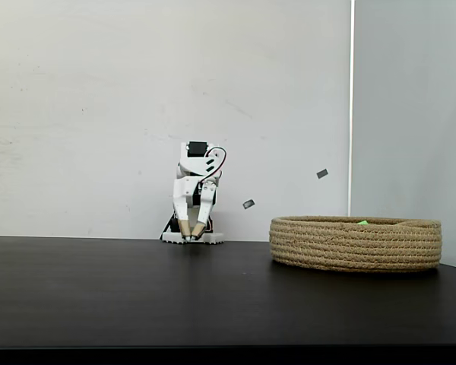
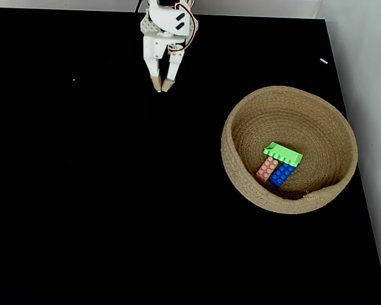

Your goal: Place the lego blocks in the tray

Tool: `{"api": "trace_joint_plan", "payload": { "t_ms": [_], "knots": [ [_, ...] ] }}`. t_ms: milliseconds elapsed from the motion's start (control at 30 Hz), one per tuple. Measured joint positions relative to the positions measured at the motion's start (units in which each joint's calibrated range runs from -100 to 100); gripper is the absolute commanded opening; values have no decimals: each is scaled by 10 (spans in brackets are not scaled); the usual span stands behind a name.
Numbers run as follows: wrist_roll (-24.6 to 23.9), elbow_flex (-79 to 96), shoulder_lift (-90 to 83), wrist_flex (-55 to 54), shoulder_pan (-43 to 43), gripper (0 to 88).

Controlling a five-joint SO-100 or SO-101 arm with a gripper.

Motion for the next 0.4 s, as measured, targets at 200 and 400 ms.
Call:
{"api": "trace_joint_plan", "payload": {
  "t_ms": [200,400],
  "knots": [
    [32,0,-13,50,-2,0],
    [5,0,-13,53,1,48]
  ]
}}
